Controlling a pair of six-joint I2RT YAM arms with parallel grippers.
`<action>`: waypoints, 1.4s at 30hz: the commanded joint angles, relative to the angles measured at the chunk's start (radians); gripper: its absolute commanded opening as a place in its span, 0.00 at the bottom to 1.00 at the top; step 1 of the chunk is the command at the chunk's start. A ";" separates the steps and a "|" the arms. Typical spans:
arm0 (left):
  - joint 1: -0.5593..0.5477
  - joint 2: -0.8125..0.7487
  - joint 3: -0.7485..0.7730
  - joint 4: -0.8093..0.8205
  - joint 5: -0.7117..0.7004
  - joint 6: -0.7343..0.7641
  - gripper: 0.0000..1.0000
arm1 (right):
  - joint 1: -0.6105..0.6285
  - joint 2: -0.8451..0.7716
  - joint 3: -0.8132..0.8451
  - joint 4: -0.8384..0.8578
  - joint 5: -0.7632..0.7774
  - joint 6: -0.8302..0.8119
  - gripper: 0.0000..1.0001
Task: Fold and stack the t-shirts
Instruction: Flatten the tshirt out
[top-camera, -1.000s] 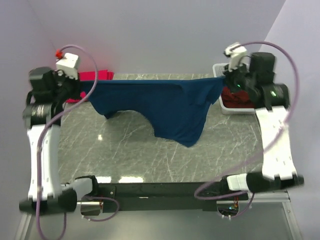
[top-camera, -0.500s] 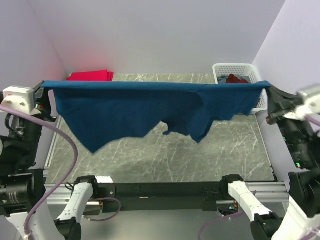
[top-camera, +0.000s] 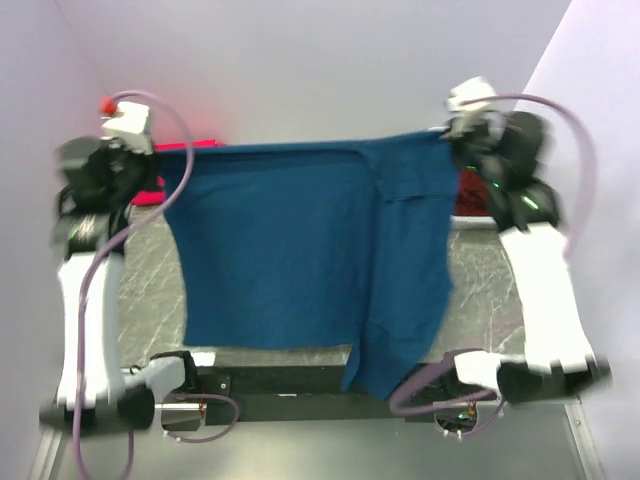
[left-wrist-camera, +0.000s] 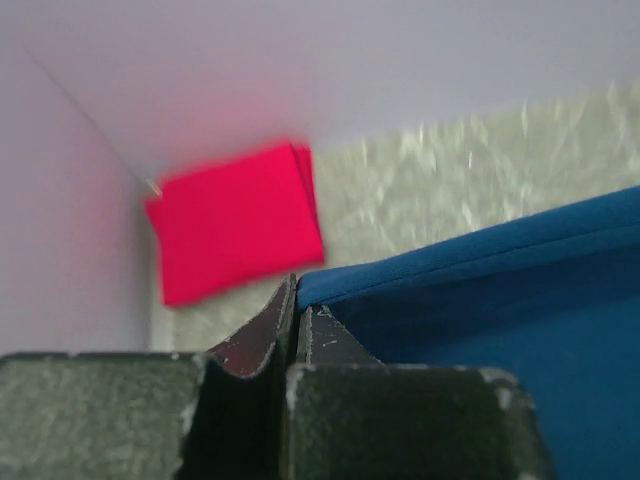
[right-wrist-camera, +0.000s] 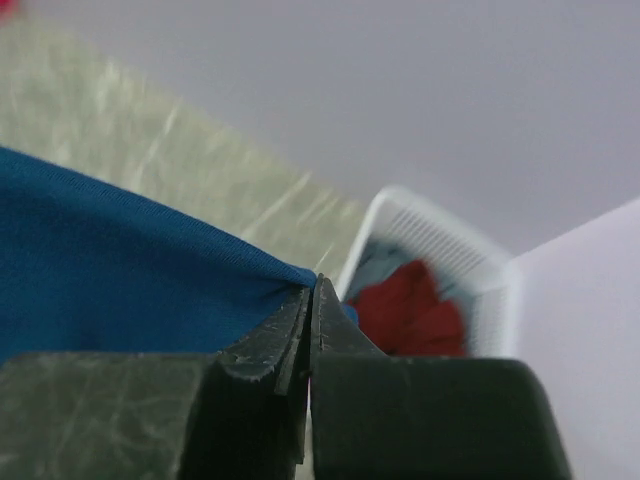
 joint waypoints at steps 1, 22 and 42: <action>0.014 0.125 -0.102 0.096 0.019 0.004 0.01 | 0.018 0.096 -0.093 0.111 0.024 -0.049 0.00; 0.010 0.559 -0.063 -0.028 0.090 0.068 0.67 | 0.018 0.611 0.188 -0.385 -0.054 0.101 0.65; 0.011 0.629 -0.176 -0.041 0.119 0.076 0.68 | -0.063 0.941 0.223 -0.396 -0.200 0.354 0.52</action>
